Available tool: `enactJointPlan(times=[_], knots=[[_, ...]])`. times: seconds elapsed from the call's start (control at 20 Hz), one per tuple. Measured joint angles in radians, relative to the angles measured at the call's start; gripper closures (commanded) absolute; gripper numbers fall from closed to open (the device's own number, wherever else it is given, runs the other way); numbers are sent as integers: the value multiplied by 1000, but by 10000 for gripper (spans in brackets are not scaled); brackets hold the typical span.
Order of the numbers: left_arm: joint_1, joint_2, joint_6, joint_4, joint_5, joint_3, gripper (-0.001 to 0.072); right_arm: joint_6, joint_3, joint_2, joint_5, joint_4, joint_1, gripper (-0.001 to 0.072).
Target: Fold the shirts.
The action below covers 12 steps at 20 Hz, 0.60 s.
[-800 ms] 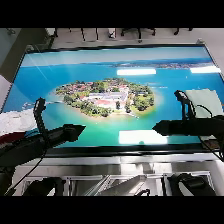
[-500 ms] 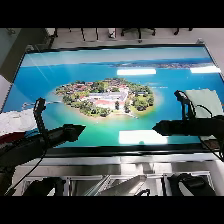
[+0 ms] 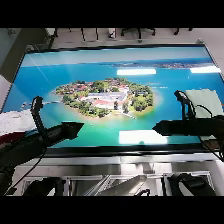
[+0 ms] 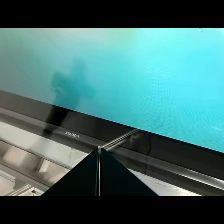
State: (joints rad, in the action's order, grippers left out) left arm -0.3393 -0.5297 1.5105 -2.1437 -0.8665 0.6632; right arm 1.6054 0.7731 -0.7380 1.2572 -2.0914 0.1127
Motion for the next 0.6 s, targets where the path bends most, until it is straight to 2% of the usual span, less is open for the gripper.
enactJointPlan(times=[0.1, 0.15, 0.2, 0.25, 0.45, 0.6], knots=[[34, 0, -14, 83, -17, 19, 685, 0, 0, 0, 0, 0, 0, 687], [67, 0, -34, 147, -44, 34, 559, 0, 0, 0, 0, 0, 0, 687], [106, 0, -46, 213, -71, 51, 117, 0, 0, 0, 0, 0, 0, 687], [158, 0, -58, 290, -101, 71, 12, 0, 0, 0, -1, 0, 0, 687], [436, -34, -79, 589, -174, 132, 12, 0, 0, 0, -1, 0, 0, 687], [663, -145, -21, 700, -177, 177, 11, 0, 0, 0, -1, 0, 0, 687]])
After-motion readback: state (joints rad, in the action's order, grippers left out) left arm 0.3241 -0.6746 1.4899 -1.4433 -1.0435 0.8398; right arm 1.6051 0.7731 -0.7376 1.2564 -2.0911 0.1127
